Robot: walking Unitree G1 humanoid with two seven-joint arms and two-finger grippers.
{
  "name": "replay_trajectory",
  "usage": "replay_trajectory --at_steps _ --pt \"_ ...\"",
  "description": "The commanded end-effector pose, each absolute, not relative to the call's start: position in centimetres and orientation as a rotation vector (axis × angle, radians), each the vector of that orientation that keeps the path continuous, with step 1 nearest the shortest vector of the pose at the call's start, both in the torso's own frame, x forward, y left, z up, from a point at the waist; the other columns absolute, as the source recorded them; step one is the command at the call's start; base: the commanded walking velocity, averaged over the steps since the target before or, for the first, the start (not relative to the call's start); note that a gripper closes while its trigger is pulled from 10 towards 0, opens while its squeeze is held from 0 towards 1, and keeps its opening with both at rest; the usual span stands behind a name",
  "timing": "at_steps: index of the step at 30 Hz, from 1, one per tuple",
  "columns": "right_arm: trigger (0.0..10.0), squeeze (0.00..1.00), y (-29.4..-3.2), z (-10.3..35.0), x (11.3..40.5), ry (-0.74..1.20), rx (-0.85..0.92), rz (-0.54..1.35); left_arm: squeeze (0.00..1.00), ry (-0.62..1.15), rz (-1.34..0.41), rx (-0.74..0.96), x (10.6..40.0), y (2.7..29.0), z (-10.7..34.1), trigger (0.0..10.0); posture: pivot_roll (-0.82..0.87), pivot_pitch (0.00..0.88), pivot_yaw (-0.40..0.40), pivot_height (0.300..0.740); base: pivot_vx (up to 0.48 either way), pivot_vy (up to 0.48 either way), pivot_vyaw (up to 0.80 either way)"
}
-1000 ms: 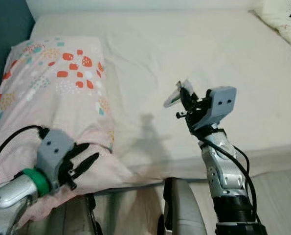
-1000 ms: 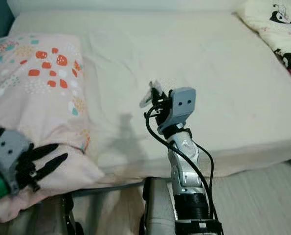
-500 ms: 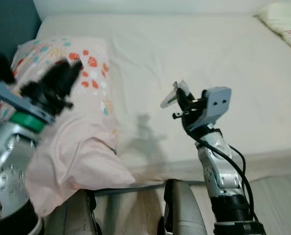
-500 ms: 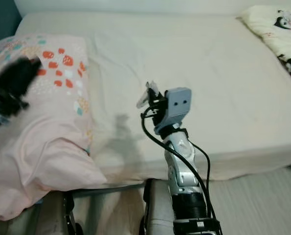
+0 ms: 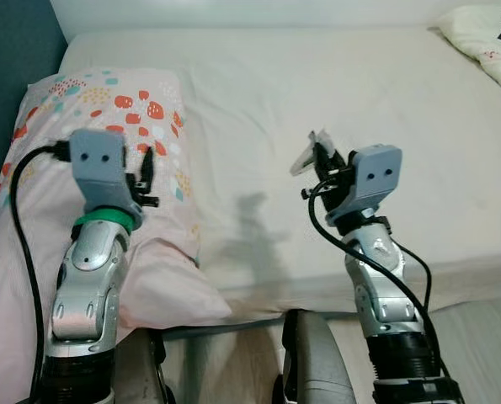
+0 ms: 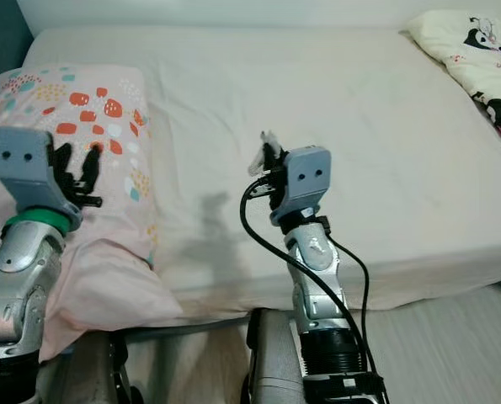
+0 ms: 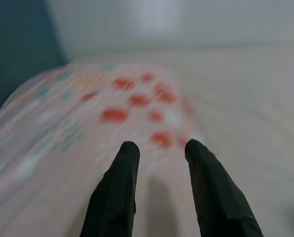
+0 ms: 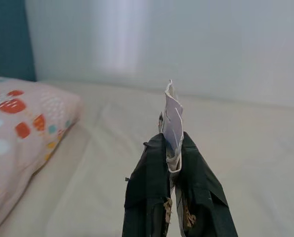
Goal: Clean up the room
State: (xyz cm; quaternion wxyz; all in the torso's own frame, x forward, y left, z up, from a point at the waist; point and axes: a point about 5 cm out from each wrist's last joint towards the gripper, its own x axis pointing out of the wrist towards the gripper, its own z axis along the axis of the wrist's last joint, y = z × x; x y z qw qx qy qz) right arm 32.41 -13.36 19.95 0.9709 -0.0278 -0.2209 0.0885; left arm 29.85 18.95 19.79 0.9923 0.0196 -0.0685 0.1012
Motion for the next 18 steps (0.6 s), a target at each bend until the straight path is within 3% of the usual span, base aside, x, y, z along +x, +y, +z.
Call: replay_trajectory --at_steps 1,18 --pt "10.0 0.0 -13.9 21.0 32.3 -0.5 -0.06 0.15 0.0 -0.115 0.243 0.006 29.5 19.5 18.9 10.0 -0.04 0.045 -0.007 0.565 0.0 0.0 0.0" --pt "10.0 0.0 -14.1 20.6 32.7 -0.487 -0.038 0.136 0.0 -0.214 0.152 -0.053 30.6 17.7 21.2 10.0 -0.04 0.033 -0.004 0.64 0.0 0.0 0.0"
